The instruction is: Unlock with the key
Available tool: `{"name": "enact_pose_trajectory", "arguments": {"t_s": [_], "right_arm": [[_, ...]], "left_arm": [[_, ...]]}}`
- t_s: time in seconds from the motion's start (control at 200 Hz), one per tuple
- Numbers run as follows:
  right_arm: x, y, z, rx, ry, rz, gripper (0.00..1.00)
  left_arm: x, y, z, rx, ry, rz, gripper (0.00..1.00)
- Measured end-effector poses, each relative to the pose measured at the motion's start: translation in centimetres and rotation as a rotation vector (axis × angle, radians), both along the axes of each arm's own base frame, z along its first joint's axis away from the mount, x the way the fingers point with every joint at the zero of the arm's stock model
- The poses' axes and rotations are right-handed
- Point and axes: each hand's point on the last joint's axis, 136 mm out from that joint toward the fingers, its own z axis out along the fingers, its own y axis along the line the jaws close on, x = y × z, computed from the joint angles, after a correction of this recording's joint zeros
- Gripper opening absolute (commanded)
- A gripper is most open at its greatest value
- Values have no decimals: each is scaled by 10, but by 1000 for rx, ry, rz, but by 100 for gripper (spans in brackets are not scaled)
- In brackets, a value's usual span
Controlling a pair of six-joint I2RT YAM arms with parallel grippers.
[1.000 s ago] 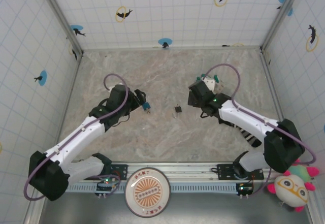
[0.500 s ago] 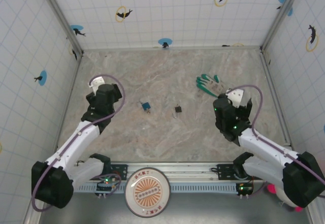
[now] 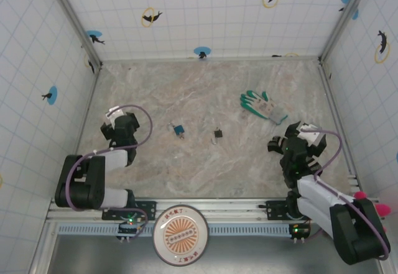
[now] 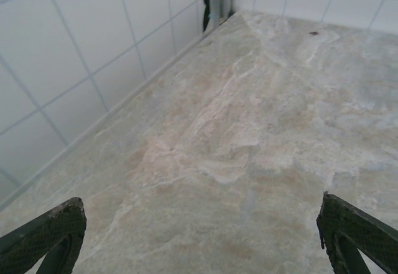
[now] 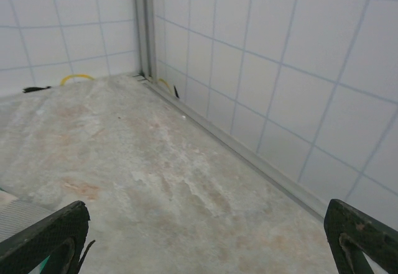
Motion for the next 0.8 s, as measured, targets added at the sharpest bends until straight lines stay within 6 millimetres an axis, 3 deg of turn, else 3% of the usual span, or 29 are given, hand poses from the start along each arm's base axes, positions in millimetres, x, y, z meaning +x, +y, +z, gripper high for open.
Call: {"name": "enact_pose_trajectory", "arguments": {"t_s": [0.305, 0.445, 0.656, 0.801], "right_arm": [[37, 13, -18, 17, 20, 153, 100], [64, 19, -46, 21, 110, 211, 100], [90, 17, -14, 50, 15, 200, 100], [88, 15, -21, 55, 45, 187, 100]], "left_arm": [[12, -24, 7, 34, -135, -199, 98], [11, -25, 11, 37, -160, -220, 98], [12, -28, 15, 45, -175, -236, 98], [13, -28, 15, 45, -176, -237, 98]]}}
